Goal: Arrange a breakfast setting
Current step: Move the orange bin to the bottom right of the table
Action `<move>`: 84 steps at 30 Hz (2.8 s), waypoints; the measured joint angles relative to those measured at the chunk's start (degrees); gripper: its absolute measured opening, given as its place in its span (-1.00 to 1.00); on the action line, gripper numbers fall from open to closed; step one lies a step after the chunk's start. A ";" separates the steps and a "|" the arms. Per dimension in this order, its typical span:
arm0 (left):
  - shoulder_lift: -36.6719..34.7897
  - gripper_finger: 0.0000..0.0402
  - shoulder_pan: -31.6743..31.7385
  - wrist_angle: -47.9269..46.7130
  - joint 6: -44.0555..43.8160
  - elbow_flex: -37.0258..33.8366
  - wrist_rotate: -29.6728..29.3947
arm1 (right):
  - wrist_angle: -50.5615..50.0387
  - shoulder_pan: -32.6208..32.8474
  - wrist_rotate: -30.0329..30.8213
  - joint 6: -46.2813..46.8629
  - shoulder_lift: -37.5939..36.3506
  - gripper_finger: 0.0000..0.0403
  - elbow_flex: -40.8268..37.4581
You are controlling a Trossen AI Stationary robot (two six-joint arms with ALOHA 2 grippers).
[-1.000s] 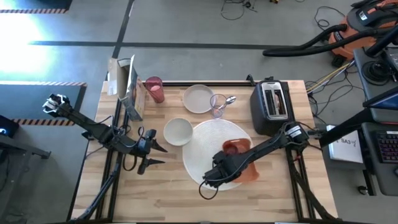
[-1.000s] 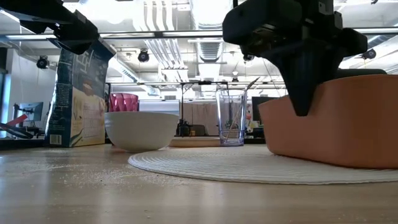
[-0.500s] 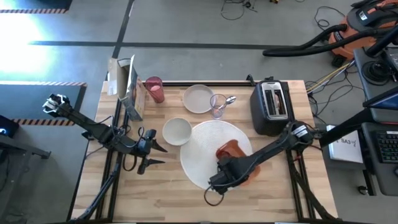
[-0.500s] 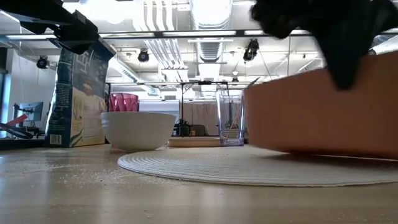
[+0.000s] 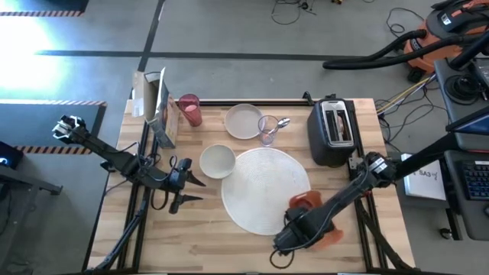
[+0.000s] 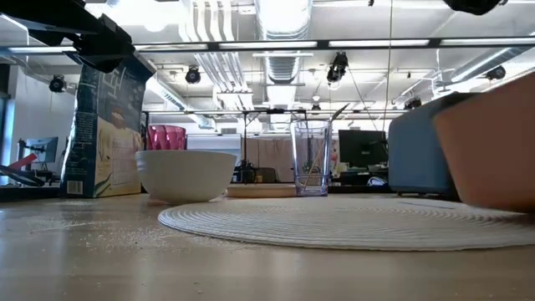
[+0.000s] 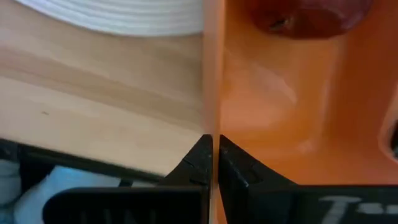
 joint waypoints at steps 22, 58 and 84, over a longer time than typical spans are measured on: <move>-0.16 -0.01 0.15 -1.25 1.51 0.00 -1.46 | 2.38 13.19 -8.35 33.96 0.33 -0.96 -0.92; -0.90 -0.01 0.11 -4.85 1.71 0.00 -1.25 | 1.11 12.68 -9.77 34.11 0.33 -0.96 -8.07; -0.92 -0.01 0.15 -4.65 1.70 0.00 -1.44 | 10.26 12.64 -12.79 34.67 0.33 -0.64 -9.90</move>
